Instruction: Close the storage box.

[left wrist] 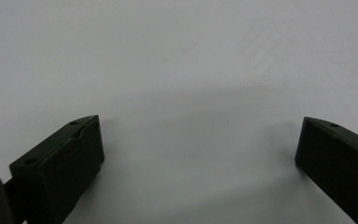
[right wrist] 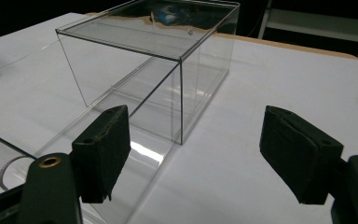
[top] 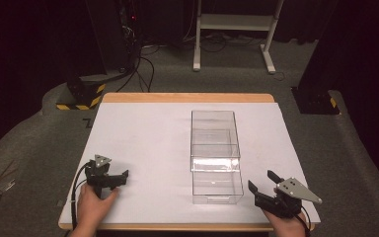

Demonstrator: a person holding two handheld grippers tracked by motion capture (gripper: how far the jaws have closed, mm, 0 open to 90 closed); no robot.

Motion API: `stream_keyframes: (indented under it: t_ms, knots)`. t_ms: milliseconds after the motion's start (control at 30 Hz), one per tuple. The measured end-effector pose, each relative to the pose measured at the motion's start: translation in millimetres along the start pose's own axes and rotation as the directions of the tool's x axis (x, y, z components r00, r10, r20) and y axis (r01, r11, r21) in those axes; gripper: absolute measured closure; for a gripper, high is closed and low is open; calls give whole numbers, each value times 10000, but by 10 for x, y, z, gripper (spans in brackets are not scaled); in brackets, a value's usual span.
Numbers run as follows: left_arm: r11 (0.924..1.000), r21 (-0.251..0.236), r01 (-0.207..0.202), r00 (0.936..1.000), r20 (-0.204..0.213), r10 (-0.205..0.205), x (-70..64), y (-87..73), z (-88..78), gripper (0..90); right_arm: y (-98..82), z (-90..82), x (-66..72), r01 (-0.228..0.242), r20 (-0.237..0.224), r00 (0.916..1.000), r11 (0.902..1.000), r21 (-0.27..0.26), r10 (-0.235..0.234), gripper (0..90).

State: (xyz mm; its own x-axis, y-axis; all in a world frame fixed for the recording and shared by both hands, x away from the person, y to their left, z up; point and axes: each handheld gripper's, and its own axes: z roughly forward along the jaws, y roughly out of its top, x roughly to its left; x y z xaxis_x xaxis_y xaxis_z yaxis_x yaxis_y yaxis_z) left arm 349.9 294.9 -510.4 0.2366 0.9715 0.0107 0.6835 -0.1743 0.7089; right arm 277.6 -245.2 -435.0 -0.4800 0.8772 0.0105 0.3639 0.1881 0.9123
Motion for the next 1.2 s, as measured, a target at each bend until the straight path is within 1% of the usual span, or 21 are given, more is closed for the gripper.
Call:
stream_keyframes:
  t_ms: [200, 400, 600, 667, 733, 833, 967, 1200]
  knots:
    - [10000, 0, 5, 10000, 1, -5, 0, 0, 0, 12, -15, -23, 31, -161, -128, 9998, 9999, 16, 161, 247]
    - [10000, 4, 4, 10000, 2, -4, 0, 0, 0, 12, -70, -63, 95, -116, -200, 9997, 9999, 115, 119, 249]
    - [10000, 4, 4, 10000, 4, -4, 0, 1, 0, 12, -77, -42, 152, -50, -273, 9996, 9998, 177, 55, 250]
    - [10000, 8, 3, 10000, 5, -3, 1, 1, 0, 12, -102, -48, 173, -127, -291, 9995, 9998, 135, 131, 265]
    - [10000, 5, 5, 10000, 3, -5, 0, 1, 0, 12, -106, -67, 183, -98, -297, 9995, 9999, 137, 102, 261]
    - [10000, 6, 6, 10000, 4, -6, 0, 1, 0, 12, -138, -98, 204, -199, -381, 9991, 9998, 100, 203, 261]
    - [10000, 8, 7, 10000, 8, -7, 1, 1, 1, 12, -184, -119, 237, -198, -481, 9986, 9996, 197, 207, 261]
    - [10000, 10, 6, 10000, 11, -6, 1, 1, 0, 12, -222, -60, 299, 8, -699, 9976, 9990, 447, 23, 261]
